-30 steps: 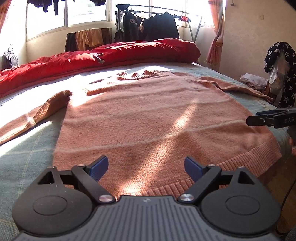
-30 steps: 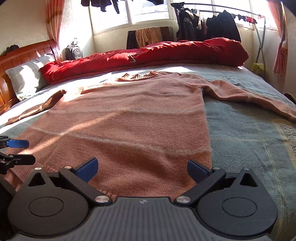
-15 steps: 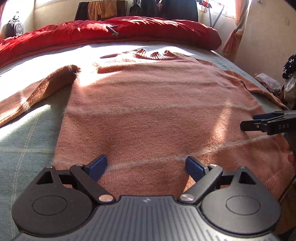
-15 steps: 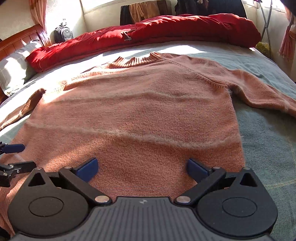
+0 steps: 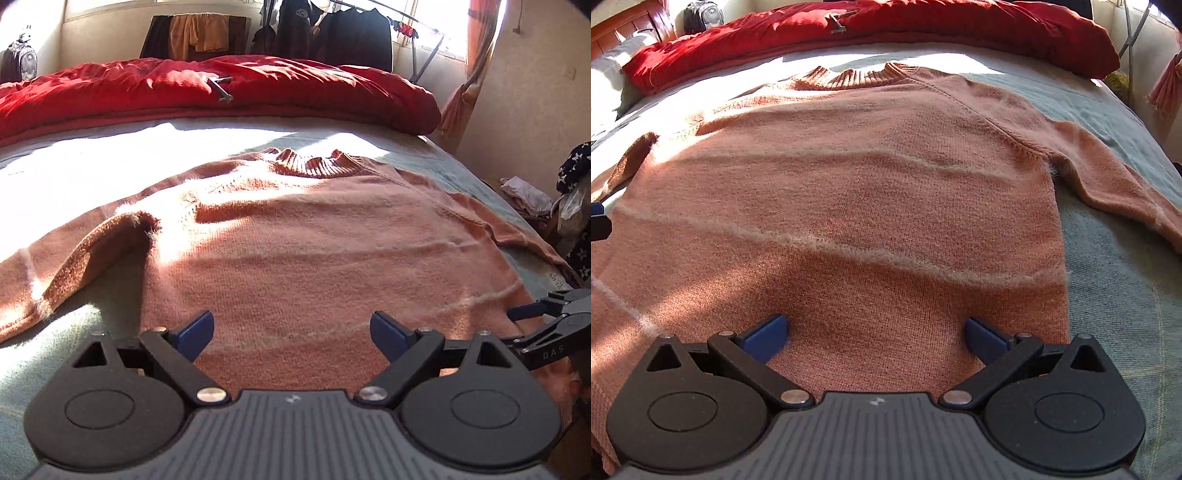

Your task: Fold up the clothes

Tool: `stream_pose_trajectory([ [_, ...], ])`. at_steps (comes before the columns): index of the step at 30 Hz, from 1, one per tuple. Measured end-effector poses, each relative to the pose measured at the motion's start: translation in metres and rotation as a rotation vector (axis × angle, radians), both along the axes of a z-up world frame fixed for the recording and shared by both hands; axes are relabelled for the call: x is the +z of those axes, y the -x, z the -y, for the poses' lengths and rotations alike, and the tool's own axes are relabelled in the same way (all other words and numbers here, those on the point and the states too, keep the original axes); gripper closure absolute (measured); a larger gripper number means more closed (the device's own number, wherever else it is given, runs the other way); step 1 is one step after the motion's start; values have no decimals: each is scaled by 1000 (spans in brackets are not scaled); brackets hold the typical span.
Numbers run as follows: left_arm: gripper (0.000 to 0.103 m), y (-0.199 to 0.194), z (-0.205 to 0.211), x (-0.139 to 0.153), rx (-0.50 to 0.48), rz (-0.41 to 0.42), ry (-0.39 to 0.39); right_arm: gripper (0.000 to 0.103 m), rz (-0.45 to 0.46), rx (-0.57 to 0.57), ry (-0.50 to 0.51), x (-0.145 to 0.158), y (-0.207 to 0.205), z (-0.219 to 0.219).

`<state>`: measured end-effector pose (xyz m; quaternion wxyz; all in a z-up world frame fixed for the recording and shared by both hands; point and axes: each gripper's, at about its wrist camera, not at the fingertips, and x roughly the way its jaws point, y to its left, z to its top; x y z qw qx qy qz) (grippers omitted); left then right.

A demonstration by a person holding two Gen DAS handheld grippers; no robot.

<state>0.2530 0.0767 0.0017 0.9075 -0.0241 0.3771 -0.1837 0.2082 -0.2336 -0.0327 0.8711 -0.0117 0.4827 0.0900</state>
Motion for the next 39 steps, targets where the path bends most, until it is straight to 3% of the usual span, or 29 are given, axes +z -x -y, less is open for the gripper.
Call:
stream_pose_trajectory([
  [2, 12, -13, 2, -6, -23, 0, 14, 0, -5, -9, 8, 4, -2, -1],
  [5, 12, -18, 0, -28, -23, -72, 18, 0, -5, -25, 24, 11, -5, -3],
  [9, 12, 2, -10, -40, -66, -51, 15, 0, 16, -54, 19, 18, -12, -5],
  [11, 13, 4, -18, -31, -91, -62, -5, 0, 24, -59, 2, 22, -18, -7],
  [13, 27, -1, -33, -16, -85, -62, 1, 0, 31, -60, -10, 26, -22, -9],
  [14, 42, -7, -45, -3, -82, -42, 13, 0, 38, -58, -10, 28, -23, -11],
  [15, 48, -12, -54, 6, -80, -19, 17, 0, 49, -55, -11, 32, -24, -13],
  [19, 48, -53, -93, 38, -25, 88, -58, 0, 96, -44, -35, 49, -22, -17],
  [21, 48, -86, -113, 43, -3, 87, -80, 0, 124, -40, -43, 59, -20, -18],
  [24, 48, -136, -133, 29, 1, 60, -155, 0, 182, -52, -35, 78, -14, -13],
  [27, 48, -177, -143, 0, 2, -38, -214, 0, 231, -81, -39, 95, -7, -4],
  [32, 48, -200, -145, -32, -37, -95, -240, 0, 289, -115, -130, 114, 5, 18],
  [36, 47, -206, -144, -38, -72, -102, -253, 0, 257, -111, -261, 115, -5, 20],
  [39, 47, -207, -141, -37, -90, -105, -276, 0, 247, -79, -251, 112, -15, 3],
])
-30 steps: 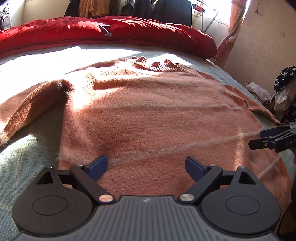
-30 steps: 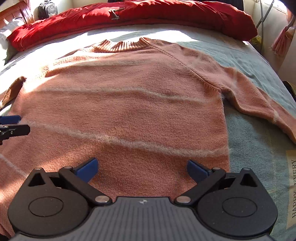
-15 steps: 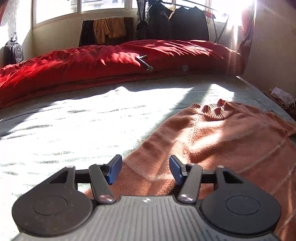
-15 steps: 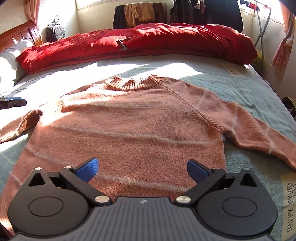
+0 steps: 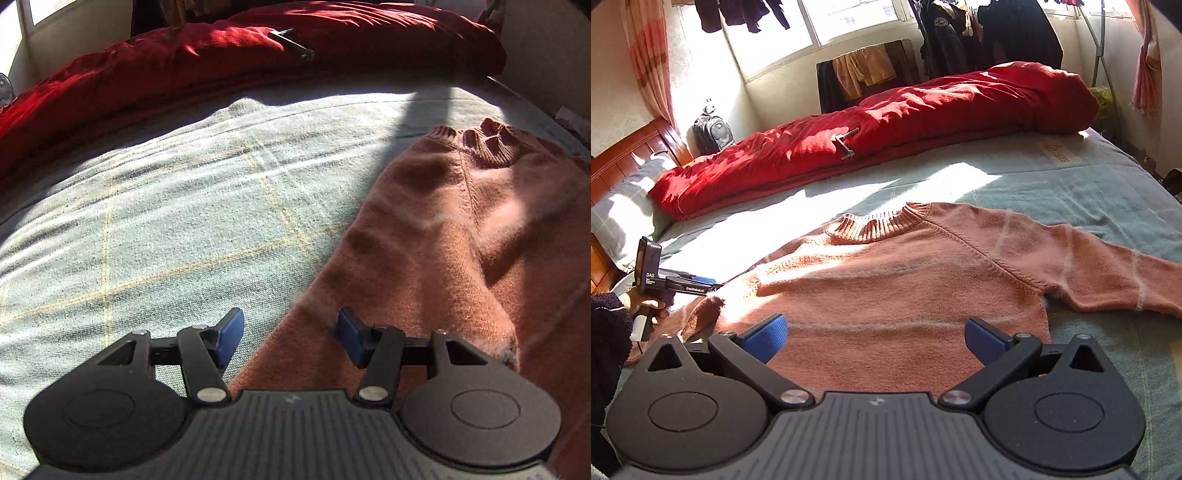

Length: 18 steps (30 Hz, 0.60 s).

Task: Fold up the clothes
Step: 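Lower the left gripper to the sweater side near the collar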

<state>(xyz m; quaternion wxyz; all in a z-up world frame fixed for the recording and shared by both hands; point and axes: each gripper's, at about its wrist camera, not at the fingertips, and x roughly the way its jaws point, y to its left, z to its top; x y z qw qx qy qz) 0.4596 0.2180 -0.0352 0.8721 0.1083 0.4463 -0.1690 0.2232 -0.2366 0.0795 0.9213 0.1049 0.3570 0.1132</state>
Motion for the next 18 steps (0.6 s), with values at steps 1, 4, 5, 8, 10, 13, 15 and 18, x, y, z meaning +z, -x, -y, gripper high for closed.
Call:
stream_pose_trajectory([
  [1, 47, -1, 2, 0, -3, -2, -6, 0, -2, 15, 10, -2, -3, -7],
  [4, 47, 1, 3, 0, -12, -4, -20, 0, -16, 69, 25, -7, -10, -25],
  [5, 48, 2, 3, 0, -15, -5, -24, 0, -21, 82, 29, -8, -12, -29],
  [8, 51, 4, 3, 0, -11, -6, -17, 0, -36, 100, 32, -12, -15, -35],
  [10, 56, 6, 3, 0, -15, -11, -5, 0, -48, 110, 13, -14, -17, -34],
  [13, 56, 7, 4, 0, -18, -9, -7, 0, -62, 115, -3, -18, -18, -32],
  [15, 56, 7, 4, 0, -17, -10, -7, 0, -70, 113, 0, -20, -19, -32],
  [18, 56, 7, 6, 1, -21, -9, -17, 0, -75, 110, -3, -22, -21, -32],
])
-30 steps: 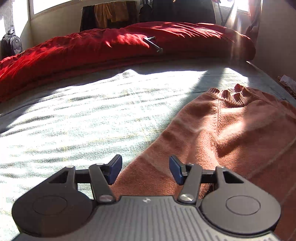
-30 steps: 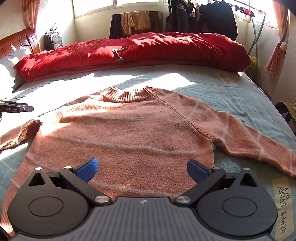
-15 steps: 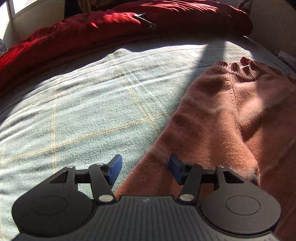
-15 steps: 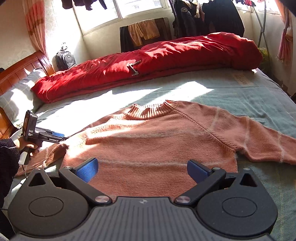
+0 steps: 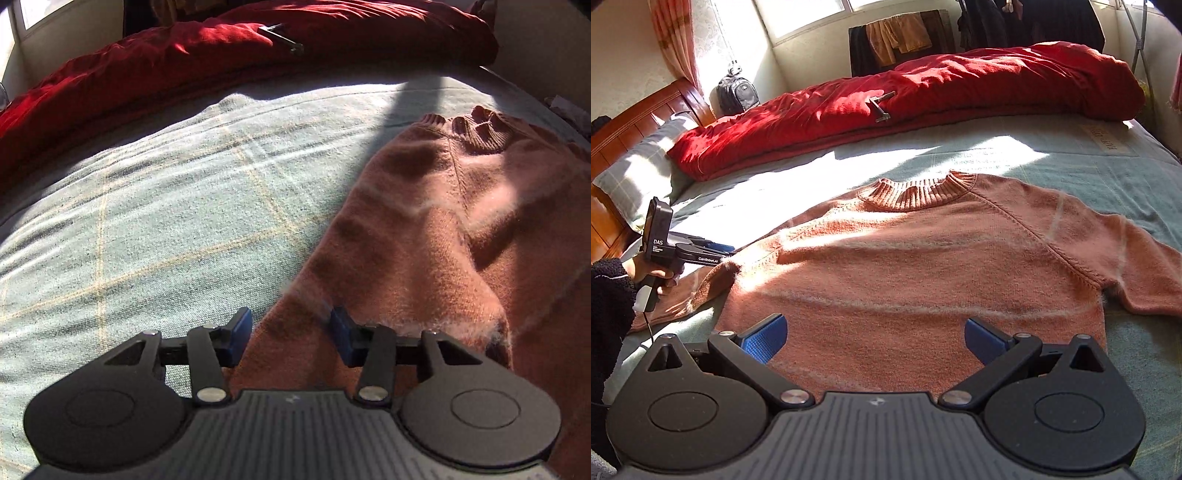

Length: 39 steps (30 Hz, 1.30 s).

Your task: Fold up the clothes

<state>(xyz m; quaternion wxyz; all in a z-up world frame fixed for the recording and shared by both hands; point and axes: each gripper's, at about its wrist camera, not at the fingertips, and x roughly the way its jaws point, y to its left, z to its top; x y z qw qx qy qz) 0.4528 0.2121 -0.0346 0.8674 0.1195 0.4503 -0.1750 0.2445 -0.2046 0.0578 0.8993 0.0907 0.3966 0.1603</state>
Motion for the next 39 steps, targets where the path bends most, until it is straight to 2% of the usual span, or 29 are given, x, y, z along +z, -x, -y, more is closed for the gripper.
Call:
stream_pose_trajectory([
  [10, 73, 11, 5, 6, -25, -10, -1, 0, -8, -7, -5, -2, -2, 3],
  [12, 93, 15, 8, 7, -15, 19, -47, 0, -10, -13, -8, -3, -3, 4],
  [16, 101, 16, 7, 16, 24, 68, -55, 0, -18, -26, -10, -5, -4, 6],
  [20, 101, 13, 3, 31, 67, 127, -58, 0, -20, -33, -16, -5, -5, 7],
  [23, 101, 5, -5, 36, 98, 135, -37, 0, -21, -34, -13, -6, -6, 7],
  [25, 99, -2, -9, 27, 105, 89, -21, 0, -23, -35, -12, -7, -6, 7],
  [27, 89, -7, -12, 16, 138, 63, -36, 0, -29, -37, -11, -8, -7, 7],
  [28, 89, -10, -15, 10, 148, 44, -42, 0, -31, -40, -7, -8, -7, 7],
  [29, 90, -10, -17, 8, 150, 44, -18, 0, -33, -43, -4, -8, -7, 8],
  [30, 85, -9, -19, 9, 144, 48, 0, 0, -35, -45, -2, -8, -7, 8],
  [31, 78, -9, -20, 12, 119, 58, 29, 0, -37, -47, -1, -9, -6, 9],
  [33, 40, -8, -22, 15, 82, 93, 56, 0, -39, -51, 3, -9, -6, 10],
  [34, 35, -10, -22, 14, 69, 92, 49, 0, -41, -55, 5, -9, -6, 11],
  [37, 35, -18, -25, 3, 85, 24, 30, 0, -49, -68, 3, -11, -8, 12],
  [38, 39, -20, -26, -2, 101, -13, 38, 0, -49, -66, 3, -12, -8, 11],
  [39, 48, -18, -26, -3, 105, -17, 56, 0, -51, -64, 4, -12, -8, 11],
])
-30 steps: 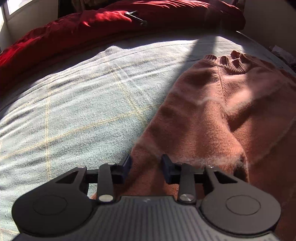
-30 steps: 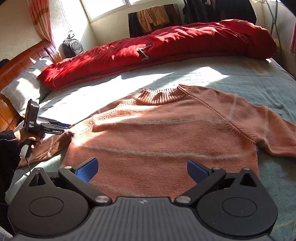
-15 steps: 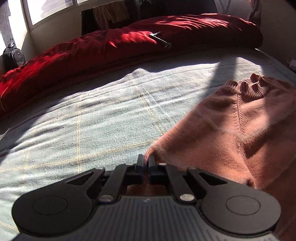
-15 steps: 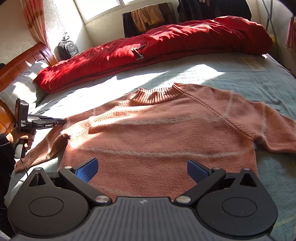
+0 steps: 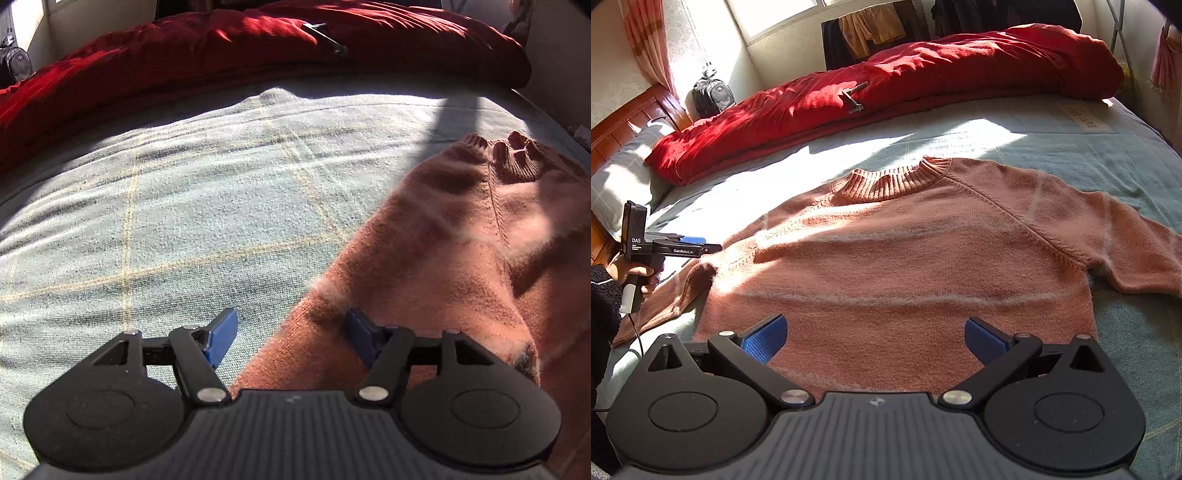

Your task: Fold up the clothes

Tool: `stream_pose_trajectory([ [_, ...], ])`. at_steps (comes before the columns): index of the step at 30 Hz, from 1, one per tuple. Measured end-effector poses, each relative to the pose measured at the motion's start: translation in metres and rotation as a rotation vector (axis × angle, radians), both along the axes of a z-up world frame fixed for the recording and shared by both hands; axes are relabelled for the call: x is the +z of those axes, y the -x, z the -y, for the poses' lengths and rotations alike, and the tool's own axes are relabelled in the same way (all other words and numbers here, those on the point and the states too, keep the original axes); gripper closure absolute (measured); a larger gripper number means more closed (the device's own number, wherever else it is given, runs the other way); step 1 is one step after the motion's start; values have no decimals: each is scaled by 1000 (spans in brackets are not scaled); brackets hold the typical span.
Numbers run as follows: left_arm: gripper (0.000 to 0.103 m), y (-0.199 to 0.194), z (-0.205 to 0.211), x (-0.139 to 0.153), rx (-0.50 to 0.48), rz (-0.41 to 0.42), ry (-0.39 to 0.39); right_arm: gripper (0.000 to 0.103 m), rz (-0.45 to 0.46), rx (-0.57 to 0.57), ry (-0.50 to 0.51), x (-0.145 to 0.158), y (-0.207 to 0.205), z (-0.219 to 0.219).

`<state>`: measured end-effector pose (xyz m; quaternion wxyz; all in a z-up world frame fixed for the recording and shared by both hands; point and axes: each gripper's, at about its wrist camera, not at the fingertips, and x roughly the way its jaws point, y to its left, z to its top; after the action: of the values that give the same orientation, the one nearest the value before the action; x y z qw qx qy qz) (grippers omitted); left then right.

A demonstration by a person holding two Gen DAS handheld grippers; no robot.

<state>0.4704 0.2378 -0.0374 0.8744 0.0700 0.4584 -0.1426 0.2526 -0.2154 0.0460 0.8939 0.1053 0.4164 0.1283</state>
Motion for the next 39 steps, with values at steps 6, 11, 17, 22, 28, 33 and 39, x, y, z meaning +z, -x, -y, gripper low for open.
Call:
stream_pose_trajectory([
  [6, 96, 24, 28, 10, -73, 59, -120, 0, -11, -8, 5, -3, -3, 0],
  [11, 96, 8, 19, 23, 24, 124, -131, 0, -8, 6, -7, -3, -6, -3],
  [17, 88, 0, 24, -1, 40, 96, -161, 0, 1, 8, -11, -1, -3, -3],
  [22, 81, 21, -3, 27, 84, 126, -101, 0, 0, -4, -19, -1, -3, 3],
  [28, 59, 73, -61, 58, 196, 180, -69, 0, 3, 26, -34, -3, -10, 0],
  [33, 56, 117, -117, 52, 344, 140, -43, 0, 4, 74, -44, -4, -17, -10],
  [39, 49, 166, -162, 26, 504, 96, 5, 0, 0, 115, -44, -5, -21, -19],
])
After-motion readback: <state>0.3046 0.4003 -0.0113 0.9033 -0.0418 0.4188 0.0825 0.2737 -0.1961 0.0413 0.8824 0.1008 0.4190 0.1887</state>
